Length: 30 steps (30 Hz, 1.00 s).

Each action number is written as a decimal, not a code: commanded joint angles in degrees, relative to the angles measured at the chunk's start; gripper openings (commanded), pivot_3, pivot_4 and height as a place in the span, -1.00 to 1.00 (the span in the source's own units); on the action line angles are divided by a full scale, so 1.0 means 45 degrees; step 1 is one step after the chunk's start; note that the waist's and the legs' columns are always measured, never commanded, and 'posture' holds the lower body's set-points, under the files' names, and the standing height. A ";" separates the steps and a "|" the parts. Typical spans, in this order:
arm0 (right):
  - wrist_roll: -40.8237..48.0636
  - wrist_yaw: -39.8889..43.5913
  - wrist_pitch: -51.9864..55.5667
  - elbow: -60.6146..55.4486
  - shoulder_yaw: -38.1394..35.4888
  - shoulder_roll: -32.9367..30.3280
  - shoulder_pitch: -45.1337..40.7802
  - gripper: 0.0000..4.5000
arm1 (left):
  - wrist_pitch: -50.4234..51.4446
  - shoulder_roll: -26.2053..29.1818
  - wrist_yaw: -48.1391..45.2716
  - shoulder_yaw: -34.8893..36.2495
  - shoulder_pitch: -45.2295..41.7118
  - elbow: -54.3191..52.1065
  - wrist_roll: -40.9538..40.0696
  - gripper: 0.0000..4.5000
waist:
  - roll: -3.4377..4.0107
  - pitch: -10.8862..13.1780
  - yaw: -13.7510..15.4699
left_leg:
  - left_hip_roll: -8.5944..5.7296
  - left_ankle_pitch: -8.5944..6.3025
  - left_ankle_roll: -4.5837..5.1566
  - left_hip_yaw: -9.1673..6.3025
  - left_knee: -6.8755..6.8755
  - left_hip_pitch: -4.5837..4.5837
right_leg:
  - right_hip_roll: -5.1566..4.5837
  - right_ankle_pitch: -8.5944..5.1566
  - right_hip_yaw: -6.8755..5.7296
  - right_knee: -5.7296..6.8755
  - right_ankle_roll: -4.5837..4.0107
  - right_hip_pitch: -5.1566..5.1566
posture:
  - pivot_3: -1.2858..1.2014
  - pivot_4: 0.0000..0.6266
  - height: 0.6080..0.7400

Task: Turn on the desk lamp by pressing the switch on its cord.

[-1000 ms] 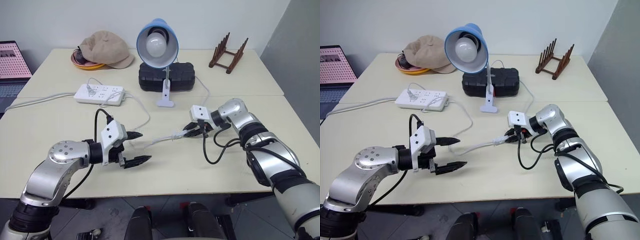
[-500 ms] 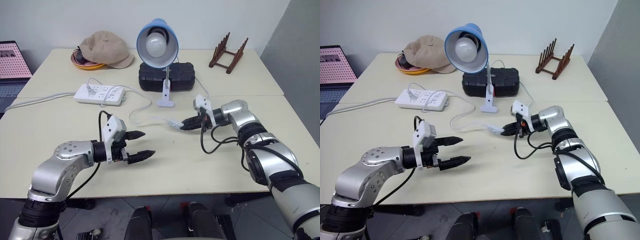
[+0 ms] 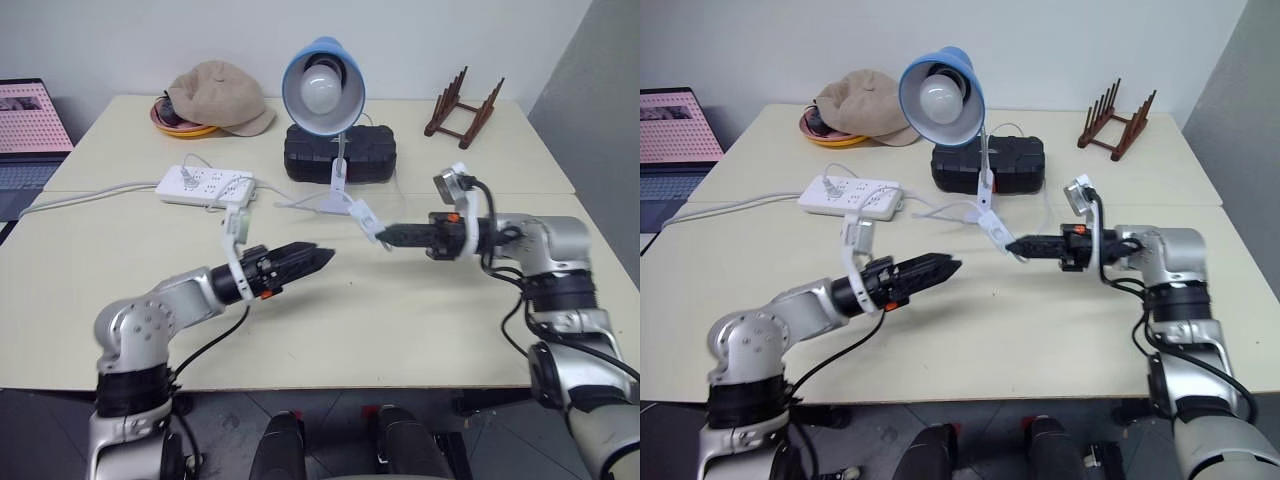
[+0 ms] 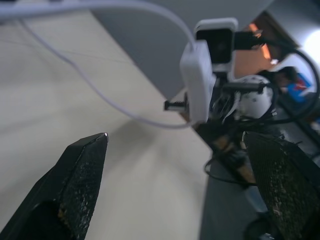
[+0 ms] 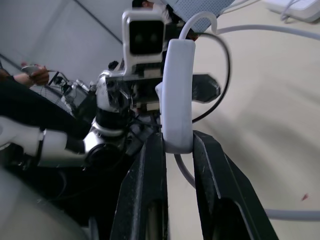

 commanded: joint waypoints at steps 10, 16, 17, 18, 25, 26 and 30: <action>0.1839 -0.1373 0.0555 -0.1567 0.0076 -0.0233 0.0441 -0.84 | 0.0088 -0.0379 -0.0198 -0.0857 -0.0719 0.0360 -0.0343 1.00 | 0.0001 0.0001 -0.0156 | 0.0001 0.0000 0.0000 -0.0001 -0.0004 -0.0016 | 0.0006 -0.0001 0.0003 -0.0015 0.0000 -0.0007 | 0.03 -0.52 1.00; 0.2310 -0.1634 0.0545 -0.1791 0.0217 -0.0397 0.0600 -0.84 | -0.0061 -0.0287 -0.1280 -0.1448 -0.0865 0.0515 -0.0198 1.00 | 0.0001 0.0001 -0.0150 | 0.0001 0.0000 0.0000 -0.0001 -0.0004 -0.0021 | 0.0006 -0.0001 0.0001 -0.0021 0.0000 -0.0008 | 0.03 -0.52 1.00; 0.2391 -0.1701 0.0561 -0.1821 0.0242 -0.0373 0.0594 -0.84 | -0.0284 -0.0257 -0.1505 -0.2394 -0.1278 0.0868 0.0686 1.00 | 0.0001 0.0001 -0.0148 | 0.0001 0.0000 0.0000 -0.0001 -0.0004 -0.0021 | 0.0006 -0.0001 0.0001 -0.0021 0.0000 -0.0008 | 0.03 -0.52 1.00; 0.2481 -0.1804 0.0575 -0.1909 0.0242 -0.0365 0.0625 -0.84 | -0.0375 -0.0338 -0.2051 -0.2820 -0.1820 0.1231 0.0919 0.92 | 0.0000 0.0001 -0.0140 | 0.0001 0.0000 0.0000 -0.0001 -0.0005 -0.0022 | 0.0006 -0.0001 -0.0001 -0.0020 0.0000 -0.0008 | 0.03 -0.52 1.00; 0.3369 -0.2852 0.1145 -0.2764 -0.0488 -0.0438 0.1117 -0.84 | -0.0069 -0.0653 -0.1731 -0.1480 -0.3001 0.2857 0.0383 0.54 | 0.0001 0.0001 -0.0151 | -0.0004 -0.0001 0.0001 -0.0006 0.0007 -0.0053 | 0.0004 0.0003 0.0000 -0.0034 0.0008 -0.0023 | 0.03 -0.52 1.00; 0.3506 -0.2993 0.1234 -0.2917 -0.0548 -0.0438 0.1212 -0.84 | 0.0074 -0.0535 -0.1714 -0.1365 -0.2798 0.2658 0.0296 0.54 | 0.0001 0.0002 -0.0162 | -0.0003 -0.0001 0.0001 -0.0005 -0.0005 -0.0054 | 0.0005 0.0000 -0.0001 -0.0031 0.0004 -0.0033 | 0.03 -0.52 1.00; 0.3933 -0.3269 0.1446 -0.2969 -0.0543 -0.0367 0.1145 -0.84 | 0.0755 -0.0355 -0.1272 -0.0913 -0.2007 0.1479 -0.0435 0.54 | 0.0003 0.0003 -0.0186 | 0.0003 -0.0001 0.0002 -0.0008 -0.0023 -0.0084 | 0.0010 -0.0009 0.0000 -0.0013 0.0003 -0.0079 | 0.03 -0.52 1.00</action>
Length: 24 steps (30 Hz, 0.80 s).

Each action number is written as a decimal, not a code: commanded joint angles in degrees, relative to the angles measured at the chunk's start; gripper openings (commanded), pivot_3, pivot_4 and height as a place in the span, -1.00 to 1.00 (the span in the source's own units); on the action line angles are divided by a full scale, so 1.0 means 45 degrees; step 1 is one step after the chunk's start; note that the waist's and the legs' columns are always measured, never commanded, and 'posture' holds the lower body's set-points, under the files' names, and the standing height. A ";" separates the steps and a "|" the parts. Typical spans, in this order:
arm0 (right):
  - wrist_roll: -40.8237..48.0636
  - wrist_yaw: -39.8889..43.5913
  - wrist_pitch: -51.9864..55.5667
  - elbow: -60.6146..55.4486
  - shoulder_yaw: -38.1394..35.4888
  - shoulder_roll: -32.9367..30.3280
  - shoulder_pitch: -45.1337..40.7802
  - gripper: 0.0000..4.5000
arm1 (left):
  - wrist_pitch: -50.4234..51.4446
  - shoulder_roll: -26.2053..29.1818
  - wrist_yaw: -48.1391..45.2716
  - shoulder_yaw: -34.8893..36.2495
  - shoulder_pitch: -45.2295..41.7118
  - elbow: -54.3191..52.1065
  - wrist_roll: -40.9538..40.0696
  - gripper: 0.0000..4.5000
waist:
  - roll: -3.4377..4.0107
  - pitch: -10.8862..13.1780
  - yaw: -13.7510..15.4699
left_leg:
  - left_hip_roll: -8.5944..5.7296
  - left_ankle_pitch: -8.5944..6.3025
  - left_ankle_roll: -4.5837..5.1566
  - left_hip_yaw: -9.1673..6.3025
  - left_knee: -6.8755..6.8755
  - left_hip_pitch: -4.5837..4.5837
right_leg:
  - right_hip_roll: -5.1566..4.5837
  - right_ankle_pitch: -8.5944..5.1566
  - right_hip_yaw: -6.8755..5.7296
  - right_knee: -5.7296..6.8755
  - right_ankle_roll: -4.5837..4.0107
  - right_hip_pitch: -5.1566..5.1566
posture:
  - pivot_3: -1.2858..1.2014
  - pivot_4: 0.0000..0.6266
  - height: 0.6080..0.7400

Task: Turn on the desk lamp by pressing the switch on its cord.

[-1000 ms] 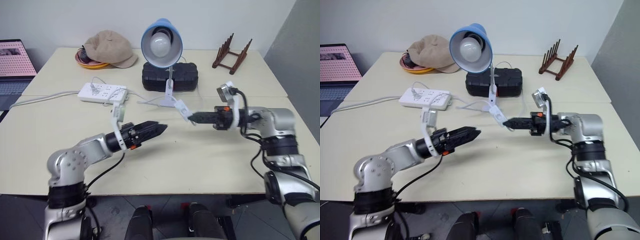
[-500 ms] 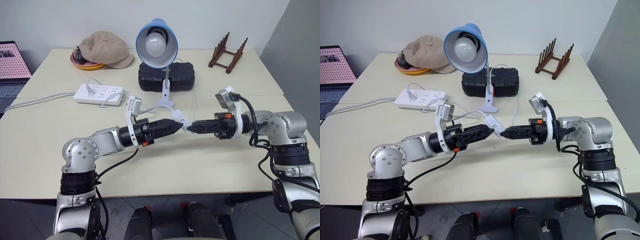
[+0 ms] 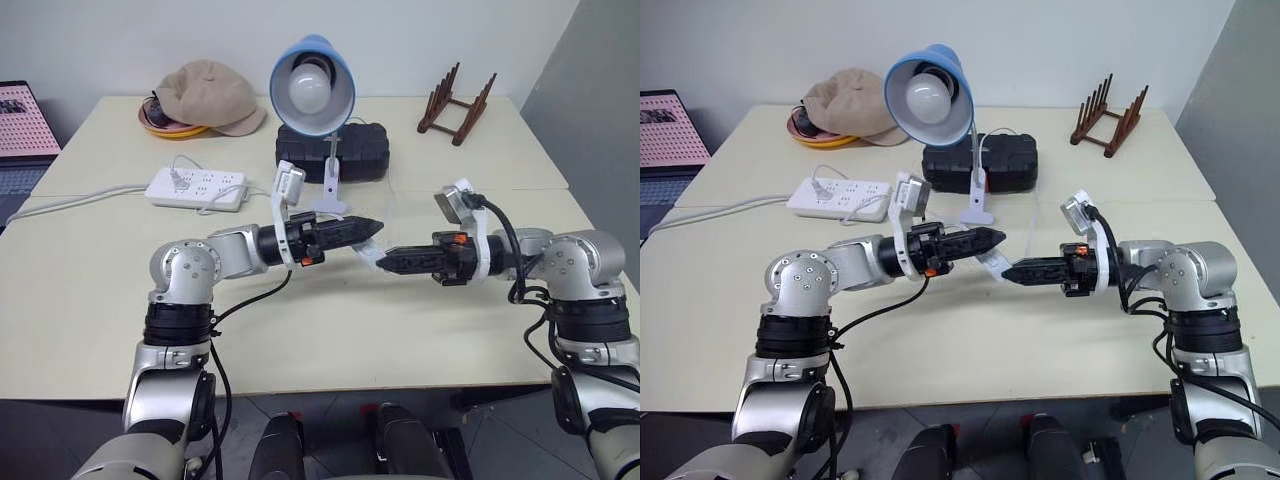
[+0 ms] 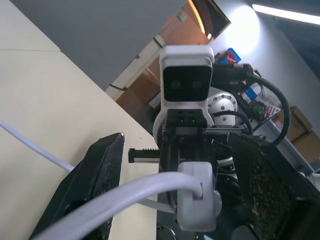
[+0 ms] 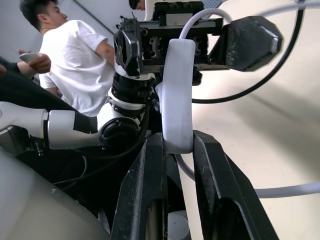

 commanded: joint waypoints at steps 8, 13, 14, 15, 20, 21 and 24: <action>0.0667 0.0254 -0.0221 0.0400 0.0408 -0.0038 -0.0940 -0.84 | 0.1012 0.0128 0.1832 0.1392 0.1963 -0.2779 -0.2341 0.54 | -0.0001 0.0000 0.0032 | -0.0004 0.0000 -0.0001 0.0002 0.0018 -0.0002 | -0.0005 0.0004 0.0002 -0.0010 0.0009 0.0009 | 0.03 -0.52 1.00; 0.0589 0.0701 -0.0431 0.0821 0.0899 -0.0142 -0.1312 -0.84 | 0.0684 0.0026 0.2602 0.1523 0.2575 -0.3260 -0.2786 0.54 | -0.0002 0.0000 0.0042 | -0.0004 0.0001 -0.0001 0.0001 0.0021 -0.0003 | -0.0004 0.0004 0.0001 -0.0009 0.0008 0.0010 | 0.03 -0.52 1.00; 0.0579 0.0790 -0.0470 0.0868 0.0987 -0.0169 -0.1349 -0.84 | 0.0646 0.0029 0.2727 0.1559 0.2643 -0.3284 -0.2872 0.54 | -0.0002 0.0000 0.0042 | -0.0004 0.0001 -0.0001 0.0001 0.0021 -0.0004 | -0.0004 0.0005 0.0000 -0.0011 0.0008 0.0010 | 0.03 -0.52 1.00; 0.0566 0.0875 -0.0510 0.0893 0.1085 -0.0202 -0.1377 -0.84 | 0.0622 0.0071 0.2779 0.1584 0.2705 -0.3322 -0.2941 0.54 | -0.0002 0.0000 0.0046 | -0.0003 0.0000 -0.0001 0.0001 0.0020 -0.0005 | -0.0004 0.0004 0.0001 -0.0012 0.0008 0.0010 | 0.03 -0.52 1.00; 0.0561 0.1171 -0.0604 0.0952 0.1372 -0.0307 -0.1445 -0.84 | 0.0457 0.0173 0.2897 0.1555 0.2906 -0.3376 -0.3104 0.54 | -0.0001 0.0000 0.0062 | -0.0003 0.0000 -0.0001 0.0001 0.0018 -0.0007 | -0.0004 0.0003 -0.0001 -0.0015 0.0007 0.0010 | 0.03 -0.52 1.00; 0.0561 0.1223 -0.0621 0.0951 0.1424 -0.0330 -0.1446 -0.84 | 0.0411 0.0168 0.2916 0.1545 0.2926 -0.3366 -0.3103 0.54 | -0.0001 0.0000 0.0061 | -0.0004 0.0000 -0.0001 0.0002 0.0018 -0.0007 | -0.0004 0.0003 -0.0001 -0.0015 0.0007 0.0009 | 0.03 -0.52 1.00; 0.0545 0.1315 -0.0685 0.0977 0.1528 -0.0388 -0.1443 -0.84 | 0.0313 0.0222 0.2795 0.1453 0.3032 -0.3398 -0.2979 0.54 | -0.0001 0.0000 0.0062 | -0.0004 0.0000 -0.0001 0.0001 0.0019 -0.0006 | -0.0004 0.0003 -0.0001 -0.0013 0.0007 0.0009 | 0.03 -0.52 1.00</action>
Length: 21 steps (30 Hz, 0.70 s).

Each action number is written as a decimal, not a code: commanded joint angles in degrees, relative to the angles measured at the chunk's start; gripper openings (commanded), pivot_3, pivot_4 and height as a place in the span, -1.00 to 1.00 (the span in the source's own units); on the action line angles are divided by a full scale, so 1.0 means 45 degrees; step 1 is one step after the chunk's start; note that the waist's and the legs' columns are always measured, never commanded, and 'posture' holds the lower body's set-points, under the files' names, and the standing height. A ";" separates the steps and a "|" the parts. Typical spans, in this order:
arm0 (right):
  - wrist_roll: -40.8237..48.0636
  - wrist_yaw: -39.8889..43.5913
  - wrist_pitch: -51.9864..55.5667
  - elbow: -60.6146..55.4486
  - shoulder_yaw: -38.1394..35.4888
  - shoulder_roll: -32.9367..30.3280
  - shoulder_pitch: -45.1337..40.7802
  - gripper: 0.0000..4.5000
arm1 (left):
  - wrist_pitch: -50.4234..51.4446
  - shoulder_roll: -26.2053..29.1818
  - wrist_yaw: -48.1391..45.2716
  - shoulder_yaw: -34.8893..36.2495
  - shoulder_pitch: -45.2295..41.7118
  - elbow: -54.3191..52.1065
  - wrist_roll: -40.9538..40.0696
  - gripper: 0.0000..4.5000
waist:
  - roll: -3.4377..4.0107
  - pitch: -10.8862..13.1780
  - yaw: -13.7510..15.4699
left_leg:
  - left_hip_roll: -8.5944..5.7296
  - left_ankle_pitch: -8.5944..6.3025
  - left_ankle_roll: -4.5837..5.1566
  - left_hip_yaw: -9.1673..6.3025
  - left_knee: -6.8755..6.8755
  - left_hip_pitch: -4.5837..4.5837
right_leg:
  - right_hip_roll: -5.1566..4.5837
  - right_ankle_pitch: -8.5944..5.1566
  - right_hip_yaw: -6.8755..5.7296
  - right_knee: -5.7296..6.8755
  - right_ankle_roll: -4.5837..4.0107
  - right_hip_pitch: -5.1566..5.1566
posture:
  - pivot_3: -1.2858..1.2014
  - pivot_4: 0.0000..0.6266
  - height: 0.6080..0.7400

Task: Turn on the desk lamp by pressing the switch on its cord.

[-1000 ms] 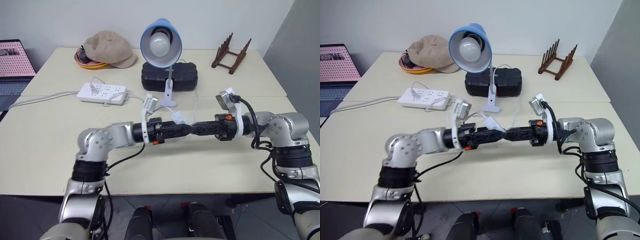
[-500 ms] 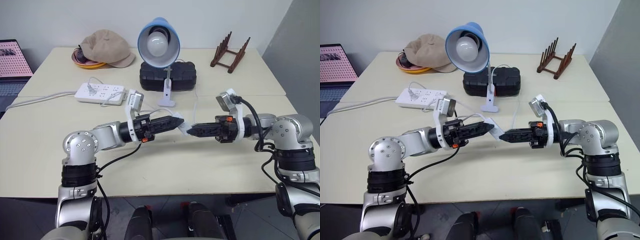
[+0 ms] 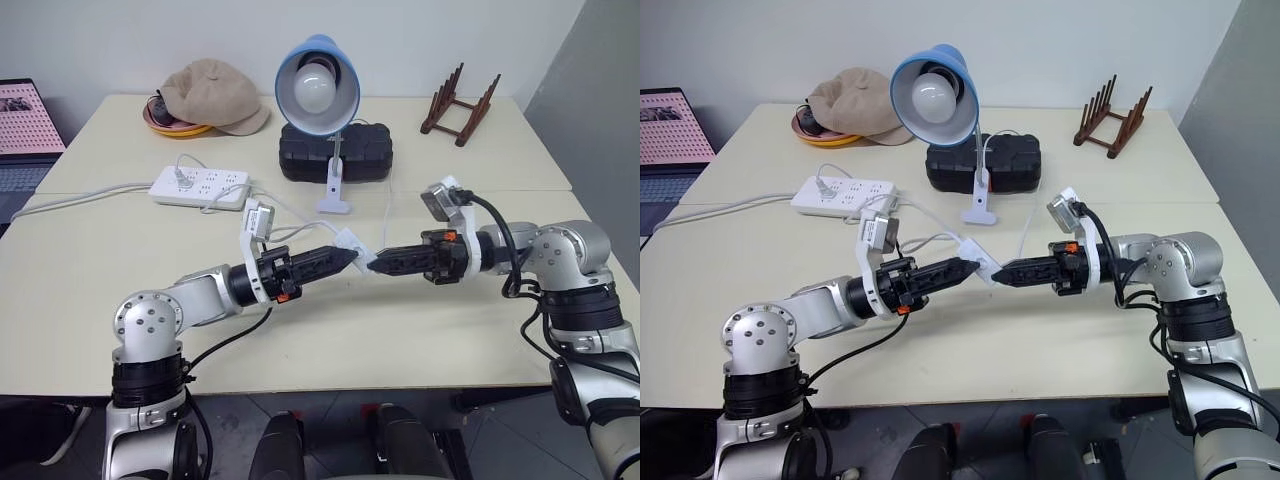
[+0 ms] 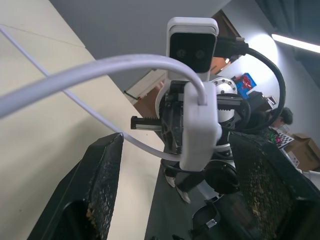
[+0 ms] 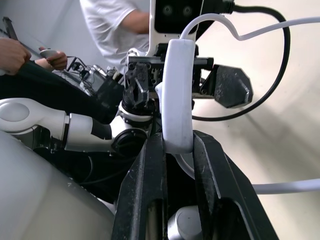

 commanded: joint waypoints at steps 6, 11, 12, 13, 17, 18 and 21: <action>0.0237 0.0446 -0.0249 -0.0150 0.0081 -0.0232 -0.0352 -0.84 | -0.0439 0.0345 -0.0546 -0.0191 0.0183 -0.0461 -0.0113 0.39 | 0.0000 0.0000 0.0007 | 0.0000 0.0000 0.0000 0.0000 -0.0001 -0.0001 | 0.0000 -0.0001 -0.0001 -0.0001 -0.0001 -0.0002 | 0.03 -0.52 1.00; 0.0212 0.0432 -0.0303 -0.0153 0.0142 -0.0228 -0.0343 -0.84 | -0.0475 0.0429 -0.0727 -0.0288 0.0050 -0.0398 -0.0130 -0.01 | 0.0000 0.0000 0.0005 | 0.0000 0.0000 0.0000 0.0001 0.0000 -0.0002 | 0.0000 -0.0001 -0.0001 -0.0002 -0.0001 -0.0002 | 0.03 -0.52 1.00; 0.0197 0.0444 -0.0327 -0.0148 0.0174 -0.0232 -0.0353 -0.84 | -0.0488 0.0434 -0.0752 -0.0318 0.0015 -0.0381 -0.0133 -0.07 | 0.0000 0.0000 0.0005 | 0.0000 0.0000 0.0000 0.0000 0.0000 -0.0001 | 0.0000 0.0000 0.0000 -0.0002 -0.0001 -0.0002 | 0.03 -0.52 1.00; 0.0191 0.0438 -0.0340 -0.0140 0.0194 -0.0222 -0.0367 -0.84 | -0.0505 0.0416 -0.0732 -0.0343 -0.0034 -0.0361 -0.0144 -0.17 | 0.0000 0.0000 0.0006 | -0.0001 0.0000 0.0000 0.0001 -0.0001 -0.0002 | 0.0000 -0.0001 0.0000 -0.0002 -0.0001 -0.0002 | 0.03 -0.52 1.00; 0.0237 0.0379 -0.0361 -0.0173 0.0193 -0.0156 -0.0410 -0.84 | -0.0547 0.0344 -0.0617 -0.0477 -0.0176 -0.0428 -0.0174 -0.53 | 0.0000 0.0000 0.0013 | 0.0000 0.0000 0.0000 0.0000 0.0000 -0.0002 | 0.0000 -0.0001 -0.0001 -0.0003 -0.0001 -0.0002 | 0.03 -0.52 1.00; 0.0238 0.0374 -0.0370 -0.0176 0.0197 -0.0154 -0.0409 -0.84 | -0.0552 0.0343 -0.0597 -0.0483 -0.0185 -0.0434 -0.0198 -0.63 | 0.0000 0.0000 0.0016 | 0.0000 0.0000 0.0000 0.0001 0.0000 -0.0002 | 0.0000 -0.0001 0.0000 -0.0003 -0.0001 -0.0002 | 0.03 -0.52 1.00; 0.0245 0.0378 -0.0406 -0.0240 0.0207 -0.0180 -0.0351 -0.84 | -0.0553 0.0321 -0.0473 -0.0483 -0.0219 -0.0461 -0.0308 -0.78 | 0.0000 0.0000 0.0017 | 0.0000 0.0000 0.0000 0.0000 0.0000 -0.0001 | 0.0000 0.0000 0.0001 -0.0003 -0.0001 -0.0002 | 0.03 -0.52 1.00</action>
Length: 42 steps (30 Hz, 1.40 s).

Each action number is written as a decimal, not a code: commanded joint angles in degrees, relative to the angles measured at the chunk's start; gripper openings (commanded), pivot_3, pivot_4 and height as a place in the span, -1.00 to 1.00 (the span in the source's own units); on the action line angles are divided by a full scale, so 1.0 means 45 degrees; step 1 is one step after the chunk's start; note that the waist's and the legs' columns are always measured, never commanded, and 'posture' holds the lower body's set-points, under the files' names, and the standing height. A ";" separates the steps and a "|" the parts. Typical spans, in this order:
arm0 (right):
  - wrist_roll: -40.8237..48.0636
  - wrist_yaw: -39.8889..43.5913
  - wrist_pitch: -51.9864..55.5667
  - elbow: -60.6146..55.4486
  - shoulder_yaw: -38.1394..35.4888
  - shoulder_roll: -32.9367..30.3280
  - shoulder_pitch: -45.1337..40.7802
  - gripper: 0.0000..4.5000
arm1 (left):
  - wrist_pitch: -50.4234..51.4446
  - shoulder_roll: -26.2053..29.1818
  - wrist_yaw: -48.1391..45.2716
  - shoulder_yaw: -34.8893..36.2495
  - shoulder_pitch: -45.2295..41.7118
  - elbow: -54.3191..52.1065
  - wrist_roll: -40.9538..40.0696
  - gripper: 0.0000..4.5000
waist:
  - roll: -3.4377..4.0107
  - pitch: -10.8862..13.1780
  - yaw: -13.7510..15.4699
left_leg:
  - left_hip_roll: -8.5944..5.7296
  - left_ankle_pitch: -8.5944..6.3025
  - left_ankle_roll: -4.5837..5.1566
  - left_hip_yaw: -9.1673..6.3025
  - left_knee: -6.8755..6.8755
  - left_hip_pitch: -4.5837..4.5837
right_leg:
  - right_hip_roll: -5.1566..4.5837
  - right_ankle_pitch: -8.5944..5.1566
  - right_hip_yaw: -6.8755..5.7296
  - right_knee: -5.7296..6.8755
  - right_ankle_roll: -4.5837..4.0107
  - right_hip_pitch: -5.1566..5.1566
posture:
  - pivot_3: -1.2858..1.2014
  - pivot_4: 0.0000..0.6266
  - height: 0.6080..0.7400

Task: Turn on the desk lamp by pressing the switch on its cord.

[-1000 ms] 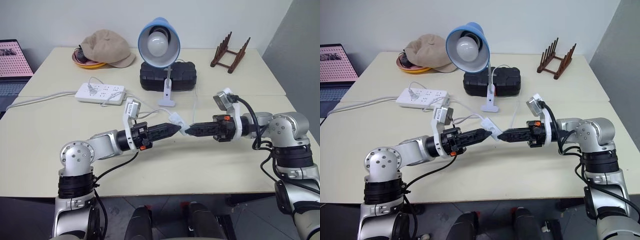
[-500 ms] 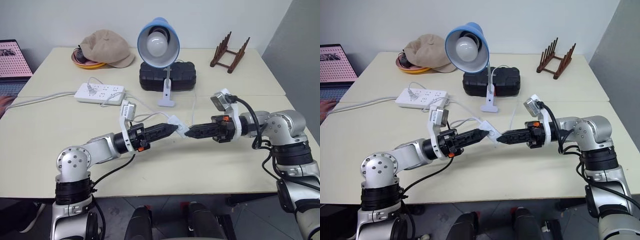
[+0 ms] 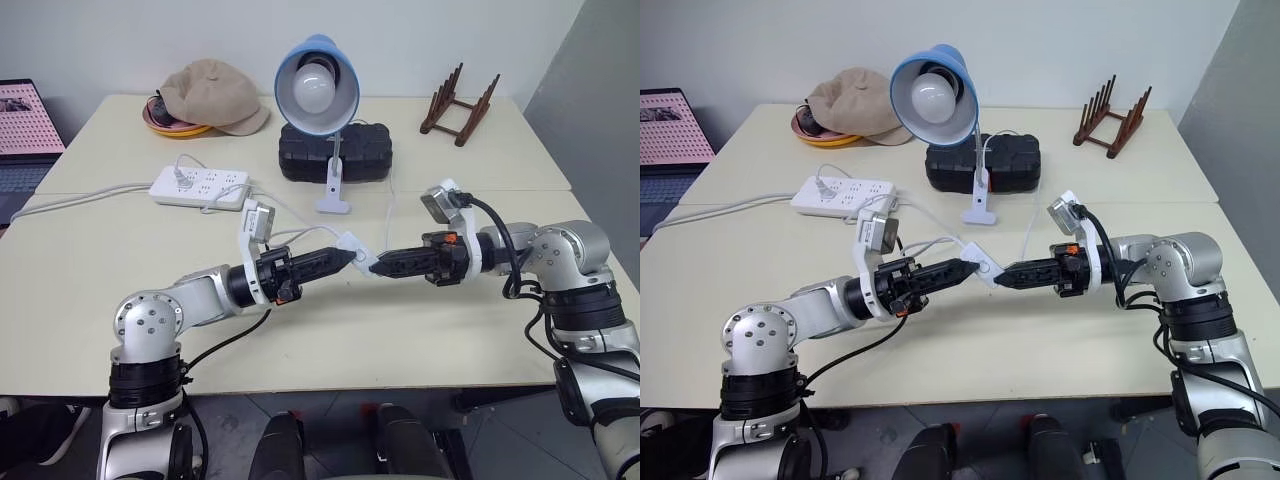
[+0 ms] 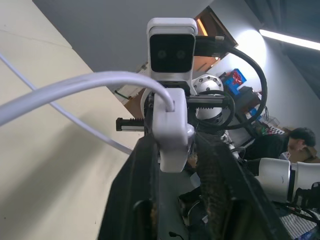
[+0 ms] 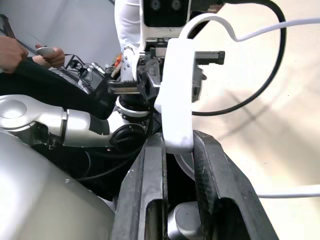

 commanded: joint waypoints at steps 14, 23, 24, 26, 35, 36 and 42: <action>0.0032 0.0369 -0.0617 -0.0232 0.0142 -0.0113 -0.0399 -0.84 | -0.0339 -0.0127 0.1486 0.0031 0.0105 -0.0533 -0.0739 -0.25 | 0.0000 0.0000 0.0010 | 0.0000 0.0000 0.0000 0.0000 0.0000 -0.0001 | 0.0000 0.0000 0.0000 0.0000 0.0000 0.0000 | 0.03 -0.52 1.00; -0.0489 0.0273 -0.1452 0.0704 0.0382 0.0293 -0.0969 -0.84 | -0.0256 0.1047 0.1748 0.0634 0.1475 -0.1310 -0.0910 0.55 | 0.0001 0.0000 -0.0048 | 0.0002 0.0000 0.0000 0.0001 -0.0005 0.0000 | 0.0001 -0.0001 0.0001 0.0002 -0.0002 -0.0006 | 0.03 -0.52 1.00; -0.1130 0.0024 -0.2299 0.1312 0.0490 0.0482 -0.1233 -0.84 | -0.0379 0.1714 0.1523 0.0971 0.2024 -0.1738 -0.0503 0.63 | 0.0000 0.0000 -0.0060 | 0.0002 0.0000 0.0000 0.0000 -0.0004 -0.0002 | 0.0001 -0.0002 -0.0001 0.0002 -0.0002 -0.0008 | 0.03 -0.52 1.00; -0.2582 -0.0296 -0.4151 0.2438 0.1001 0.0698 -0.1629 -0.84 | -0.0737 0.2771 0.1074 0.1377 0.2660 -0.2389 0.0255 0.85 | 0.0001 0.0001 -0.0156 | 0.0004 -0.0001 -0.0001 0.0004 -0.0002 0.0001 | 0.0003 -0.0002 0.0009 0.0001 -0.0004 -0.0016 | 0.03 -0.52 1.00; -0.8513 -0.0221 -1.1683 0.6257 0.4295 0.1040 -0.2172 -0.84 | -0.4699 0.5543 -0.0986 0.0120 0.2810 -0.3554 0.5481 0.99 | 0.0000 0.0001 0.0037 | -0.0009 -0.0001 -0.0007 0.0034 -0.0008 -0.0023 | -0.0021 -0.0035 0.0021 -0.0031 -0.0066 -0.0032 | 0.03 -0.52 1.00; -0.8885 -0.0182 -1.2269 0.6569 0.4454 0.1138 -0.2184 -0.84 | -0.5157 0.5650 -0.1177 -0.0121 0.2764 -0.3487 0.6023 0.99 | 0.0000 0.0001 0.0035 | -0.0009 -0.0002 -0.0008 0.0039 -0.0013 -0.0023 | -0.0021 -0.0032 0.0025 -0.0036 -0.0059 -0.0032 | 0.03 -0.52 1.00; -1.0384 0.0108 -1.4899 0.7842 0.4809 0.1484 -0.2080 -0.84 | -0.7076 0.6087 -0.2076 -0.1184 0.2801 -0.2990 0.8556 0.99 | 0.0001 0.0001 -0.0001 | 0.0006 -0.0004 -0.0010 0.0041 -0.0040 -0.0014 | -0.0011 -0.0004 0.0022 -0.0024 -0.0011 -0.0045 | 0.03 -0.52 1.00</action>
